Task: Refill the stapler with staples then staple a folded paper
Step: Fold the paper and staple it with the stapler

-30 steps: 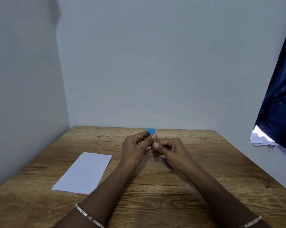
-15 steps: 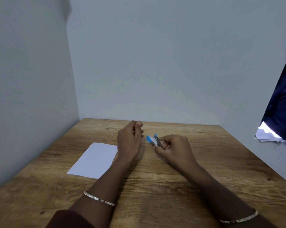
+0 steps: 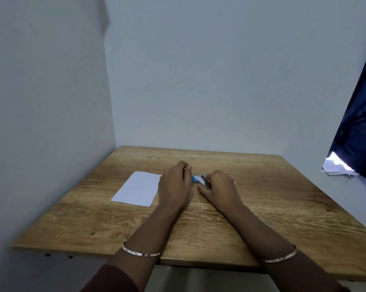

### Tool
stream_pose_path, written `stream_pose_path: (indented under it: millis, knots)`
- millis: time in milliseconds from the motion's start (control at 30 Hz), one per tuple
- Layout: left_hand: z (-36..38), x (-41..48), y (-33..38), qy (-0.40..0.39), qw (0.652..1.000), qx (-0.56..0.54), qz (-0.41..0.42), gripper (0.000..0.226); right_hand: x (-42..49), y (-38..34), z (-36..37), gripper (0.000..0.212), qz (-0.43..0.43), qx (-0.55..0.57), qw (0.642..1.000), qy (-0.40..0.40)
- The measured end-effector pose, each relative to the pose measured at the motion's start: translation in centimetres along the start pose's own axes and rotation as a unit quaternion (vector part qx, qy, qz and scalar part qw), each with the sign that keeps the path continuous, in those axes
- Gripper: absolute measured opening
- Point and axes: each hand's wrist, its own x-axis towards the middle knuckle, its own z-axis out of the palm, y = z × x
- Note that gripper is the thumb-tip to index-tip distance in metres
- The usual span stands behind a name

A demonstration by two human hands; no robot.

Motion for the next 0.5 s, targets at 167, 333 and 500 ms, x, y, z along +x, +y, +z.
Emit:
stream_pose_path:
  millis: [167,333,500]
  knots:
    - [-2.7,-2.0,-0.9,0.011,1.0,0.02,0.01,0.021,-1.1,-1.7,-0.1,0.032,-0.042,-0.005,0.995,0.094]
    - [-6.1,-3.1,-4.0,0.005,0.993,0.115,-0.012,0.022,-1.1,-5.1,0.4,0.032,-0.077,0.049,0.995,0.044]
    - [-8.5,-3.8,-7.2,-0.02,0.97,0.234,-0.06,0.039,0.4,-7.9,1.9,0.062,-0.085,0.081,0.989,-0.089]
